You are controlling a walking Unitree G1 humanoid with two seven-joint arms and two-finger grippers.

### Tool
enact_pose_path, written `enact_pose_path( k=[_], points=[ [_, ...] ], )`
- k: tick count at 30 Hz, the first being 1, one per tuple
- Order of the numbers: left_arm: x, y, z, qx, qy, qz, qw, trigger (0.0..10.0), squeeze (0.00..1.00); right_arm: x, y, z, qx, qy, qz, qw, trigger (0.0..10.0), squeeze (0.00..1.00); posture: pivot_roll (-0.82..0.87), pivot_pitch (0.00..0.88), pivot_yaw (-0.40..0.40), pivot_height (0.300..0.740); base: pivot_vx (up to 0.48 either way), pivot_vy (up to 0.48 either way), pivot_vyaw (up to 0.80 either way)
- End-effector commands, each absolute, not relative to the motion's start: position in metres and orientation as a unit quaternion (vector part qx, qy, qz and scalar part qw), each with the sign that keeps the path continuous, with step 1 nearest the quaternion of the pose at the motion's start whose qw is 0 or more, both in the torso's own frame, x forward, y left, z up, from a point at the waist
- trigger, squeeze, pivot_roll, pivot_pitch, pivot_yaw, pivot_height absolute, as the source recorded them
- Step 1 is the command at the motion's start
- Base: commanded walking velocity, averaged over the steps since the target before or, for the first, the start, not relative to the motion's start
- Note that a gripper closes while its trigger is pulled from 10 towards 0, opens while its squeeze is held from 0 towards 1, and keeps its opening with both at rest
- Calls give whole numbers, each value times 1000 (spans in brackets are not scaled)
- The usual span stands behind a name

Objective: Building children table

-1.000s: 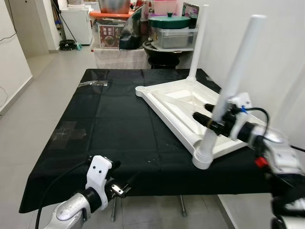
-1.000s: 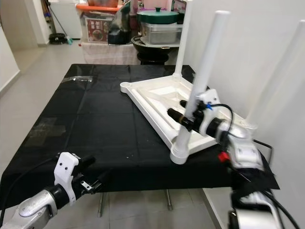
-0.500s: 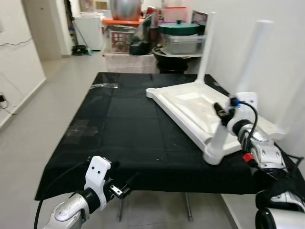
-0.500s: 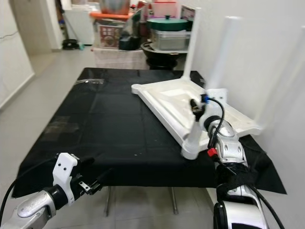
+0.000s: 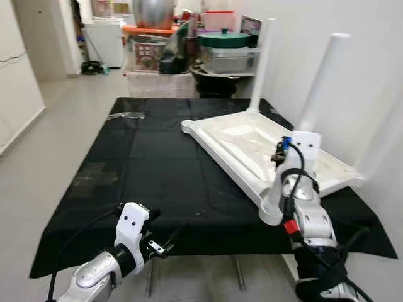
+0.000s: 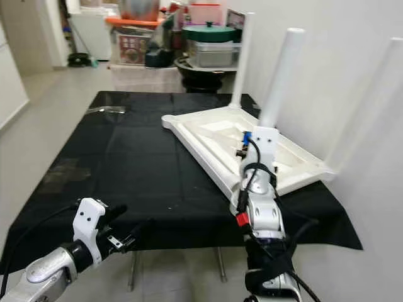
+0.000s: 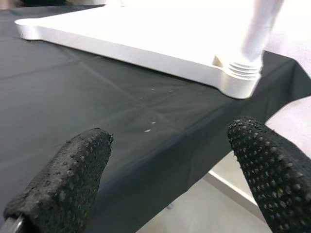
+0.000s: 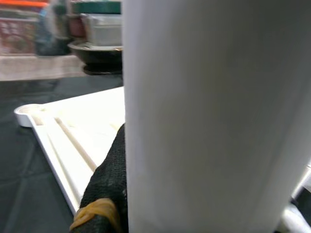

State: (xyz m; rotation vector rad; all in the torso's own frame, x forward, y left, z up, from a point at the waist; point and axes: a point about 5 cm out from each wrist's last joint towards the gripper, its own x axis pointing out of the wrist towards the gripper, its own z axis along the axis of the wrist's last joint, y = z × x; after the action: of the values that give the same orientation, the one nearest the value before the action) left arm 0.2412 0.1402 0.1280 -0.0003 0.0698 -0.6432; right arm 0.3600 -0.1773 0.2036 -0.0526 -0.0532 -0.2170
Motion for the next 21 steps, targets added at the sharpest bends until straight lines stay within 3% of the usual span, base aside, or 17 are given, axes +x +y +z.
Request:
enact_pose_path(
  k=[1,2,5,6,9,11,13,15,20,21],
  points=[
    [240,142,123,3,43,-309,950,10000,0,362,-178,192,-46,-8,-89,995,10000,490,80,0,-80,740,0,0,0],
    [240,142,123,2,43,-308,950,10000,0,364,-186,196,-37,-23,-75,996,10000,1000,80,0,-80,740,0,0,0],
    [239,141,122,2,43,-308,950,10000,0,363,-193,198,-28,-29,-71,997,10000,1000,79,0,-83,740,0,0,0],
    [238,141,122,1,43,-308,951,10000,0,362,-202,200,-24,-35,-17,999,10000,0,86,0,-88,740,0,0,0],
    [238,142,122,0,43,-307,951,10000,0,360,-218,207,-32,-47,43,997,10000,0,82,0,-85,740,0,0,0],
    [238,144,121,1,44,-308,951,10000,0,354,-220,212,-72,-46,161,983,10000,0,72,0,-77,740,0,0,0],
    [238,144,121,1,44,-308,951,10000,0,354,-220,212,-72,-46,161,983,10000,0,72,0,-77,740,0,0,0],
    [239,142,122,2,43,-310,950,10000,0,350,-215,208,-106,-21,258,960,10000,0,77,0,-77,740,0,0,0],
    [241,141,123,3,41,-313,949,10000,0,341,-196,197,-127,8,374,919,10000,0,78,0,-74,740,0,0,0],
    [241,141,123,4,41,-313,949,10000,0,340,-192,193,-131,12,392,910,9294,0,81,0,-75,740,0,0,0]
  ],
)
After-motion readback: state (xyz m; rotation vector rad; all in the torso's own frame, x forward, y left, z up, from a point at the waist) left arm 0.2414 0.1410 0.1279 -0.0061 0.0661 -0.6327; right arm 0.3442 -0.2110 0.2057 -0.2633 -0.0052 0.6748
